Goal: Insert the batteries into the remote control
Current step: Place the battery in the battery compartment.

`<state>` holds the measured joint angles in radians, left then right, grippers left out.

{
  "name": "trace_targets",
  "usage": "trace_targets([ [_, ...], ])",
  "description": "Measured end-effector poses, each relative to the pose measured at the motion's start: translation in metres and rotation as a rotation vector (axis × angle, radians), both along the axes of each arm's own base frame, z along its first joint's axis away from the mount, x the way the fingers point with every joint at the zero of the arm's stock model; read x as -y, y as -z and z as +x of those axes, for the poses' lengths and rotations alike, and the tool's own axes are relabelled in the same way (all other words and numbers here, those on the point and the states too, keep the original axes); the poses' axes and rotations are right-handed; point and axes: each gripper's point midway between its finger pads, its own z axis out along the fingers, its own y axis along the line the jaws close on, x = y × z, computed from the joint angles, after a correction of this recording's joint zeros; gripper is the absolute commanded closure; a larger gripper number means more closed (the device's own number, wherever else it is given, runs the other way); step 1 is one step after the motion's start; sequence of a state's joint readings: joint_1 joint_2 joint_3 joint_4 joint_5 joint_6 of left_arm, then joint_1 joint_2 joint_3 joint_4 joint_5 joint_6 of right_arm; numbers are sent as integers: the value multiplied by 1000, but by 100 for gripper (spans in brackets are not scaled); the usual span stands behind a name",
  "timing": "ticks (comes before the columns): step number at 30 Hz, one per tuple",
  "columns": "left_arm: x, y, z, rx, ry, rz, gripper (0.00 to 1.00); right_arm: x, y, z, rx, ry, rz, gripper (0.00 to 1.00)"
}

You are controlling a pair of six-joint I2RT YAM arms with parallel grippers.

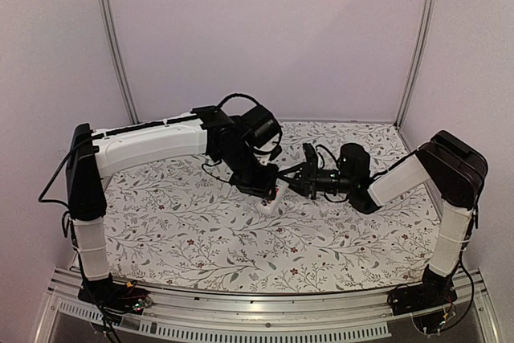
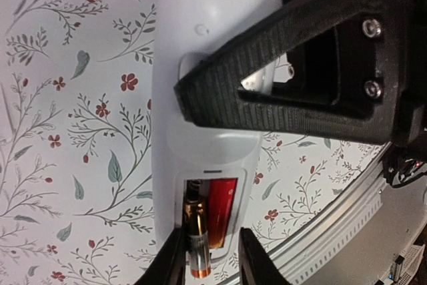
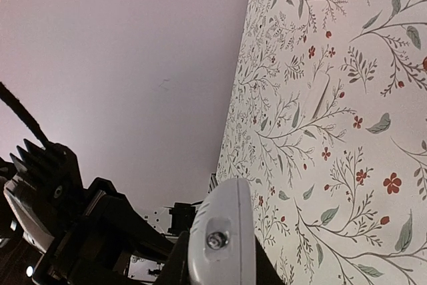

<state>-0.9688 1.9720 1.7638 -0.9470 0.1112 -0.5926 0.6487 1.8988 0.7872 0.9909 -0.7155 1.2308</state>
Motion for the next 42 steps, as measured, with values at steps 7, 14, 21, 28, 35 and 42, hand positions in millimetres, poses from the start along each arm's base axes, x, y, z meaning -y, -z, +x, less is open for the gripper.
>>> trace_targets([
  [7,0,-3,5,34,4,2,60,-1,2,1,-20,3,14,100],
  [14,-6,-23,13,117,3,-15,54,-3,-9,-4,-6,-24,50,100],
  [21,-23,-51,6,226,35,-97,24,-5,-13,-9,-2,-50,67,100],
  [28,-59,-55,-27,353,105,-266,1,-6,-17,-12,2,-68,80,100],
  [35,-70,-38,-40,342,181,-393,10,-7,-29,-16,20,-94,118,100],
  [42,-41,-41,-45,295,248,-522,19,-8,-46,-23,47,-126,180,100],
])
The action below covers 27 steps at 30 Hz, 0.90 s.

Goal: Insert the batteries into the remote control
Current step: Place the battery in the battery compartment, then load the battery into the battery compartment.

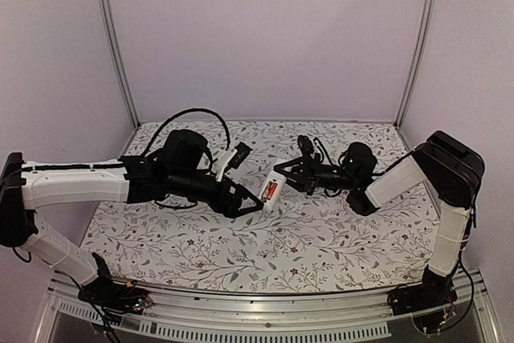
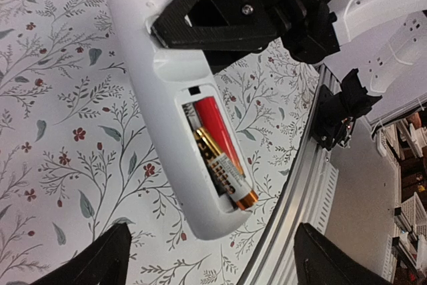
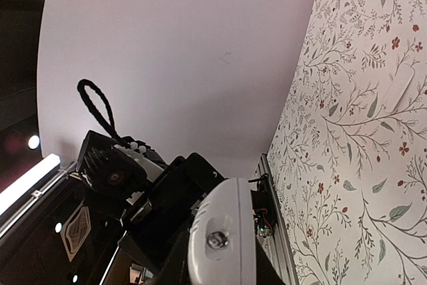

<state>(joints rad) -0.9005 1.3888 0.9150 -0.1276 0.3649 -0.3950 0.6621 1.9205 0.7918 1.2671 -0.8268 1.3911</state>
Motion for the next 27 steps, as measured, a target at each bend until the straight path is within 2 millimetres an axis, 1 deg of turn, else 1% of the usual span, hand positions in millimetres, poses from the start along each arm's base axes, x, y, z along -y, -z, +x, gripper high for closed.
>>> trace_targets([
  [4,9,8,-2,-44,30,-16,26,-2,0,-2,-16,-13,13,100],
  [8,12,14,0,-80,34,-25,30,-4,4,-6,-37,-29,11,100],
  [18,18,0,5,-82,38,-96,40,-5,4,-7,-45,-38,13,100],
  [21,20,-1,7,-84,39,-104,41,-5,3,-8,-47,-39,13,100],
  [27,22,1,5,-94,51,-108,40,-5,3,-8,-47,-40,13,100],
])
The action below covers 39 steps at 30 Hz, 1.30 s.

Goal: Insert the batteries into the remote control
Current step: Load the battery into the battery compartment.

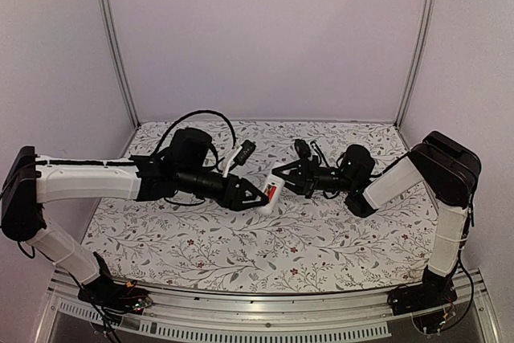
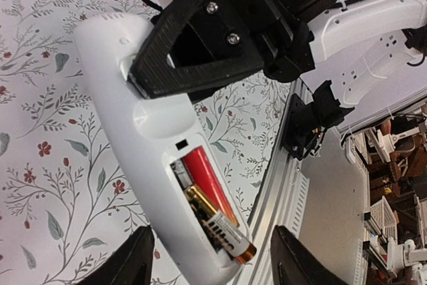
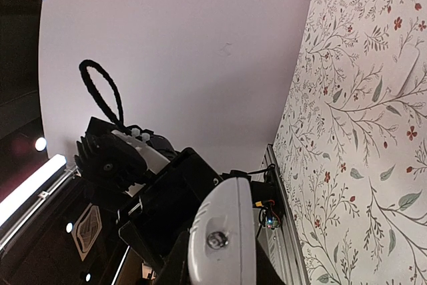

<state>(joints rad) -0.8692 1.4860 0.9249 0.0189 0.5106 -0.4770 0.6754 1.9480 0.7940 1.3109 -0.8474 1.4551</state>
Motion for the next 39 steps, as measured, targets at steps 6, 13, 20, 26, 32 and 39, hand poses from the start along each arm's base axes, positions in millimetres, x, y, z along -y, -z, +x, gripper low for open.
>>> trace_targets([
  [6,1,-1,-1,-5,9,-7,48,0,0,-1,0,-2,0,100],
  [13,2,4,0,-17,10,1,53,-1,-1,-3,5,-8,4,100],
  [20,2,4,2,-32,2,-2,58,-3,-2,-5,9,-14,5,100],
  [26,1,7,7,-59,-15,-1,65,-3,-2,-4,17,-12,6,100],
  [32,0,9,10,-89,-23,-2,73,-3,-2,-4,36,-10,5,100],
  [39,1,13,14,-143,-45,21,74,-1,-2,-2,70,3,3,100],
])
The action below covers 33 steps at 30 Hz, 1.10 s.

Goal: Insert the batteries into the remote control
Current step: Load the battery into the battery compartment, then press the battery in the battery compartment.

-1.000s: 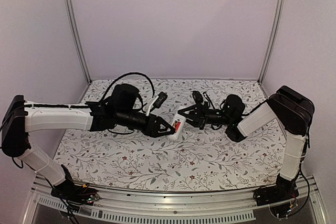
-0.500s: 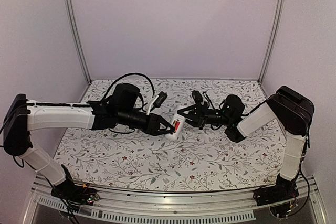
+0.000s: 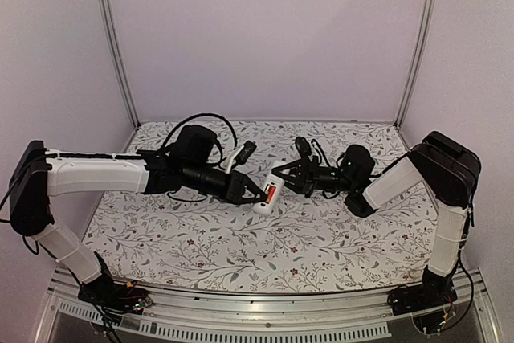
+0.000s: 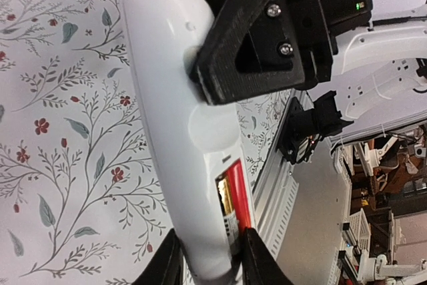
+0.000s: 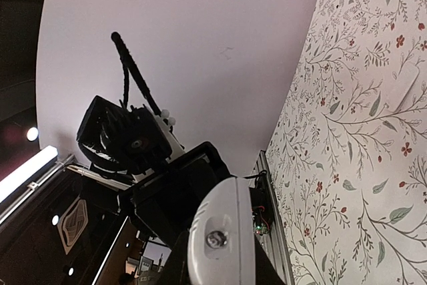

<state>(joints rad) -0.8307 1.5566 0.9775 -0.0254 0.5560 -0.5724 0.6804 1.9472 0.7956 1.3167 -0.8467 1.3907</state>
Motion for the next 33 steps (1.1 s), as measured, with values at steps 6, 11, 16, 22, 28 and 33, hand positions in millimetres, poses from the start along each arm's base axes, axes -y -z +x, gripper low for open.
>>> trace_targets([
  [6,0,-2,3,6,-10,15,52,0,-3,0,20,5,-12,100],
  [11,1,-9,7,23,-23,-1,47,-1,-13,-8,69,-3,-40,100],
  [16,10,-28,15,47,-38,-52,53,0,-23,-14,125,-7,-53,100],
  [22,19,-26,19,32,-45,-63,62,-2,-16,-17,126,-13,-85,100],
  [28,16,-22,18,51,-41,-39,49,0,-12,-19,121,-16,-125,100],
  [33,12,-21,8,61,2,-28,39,2,-22,-21,160,-13,-142,100],
])
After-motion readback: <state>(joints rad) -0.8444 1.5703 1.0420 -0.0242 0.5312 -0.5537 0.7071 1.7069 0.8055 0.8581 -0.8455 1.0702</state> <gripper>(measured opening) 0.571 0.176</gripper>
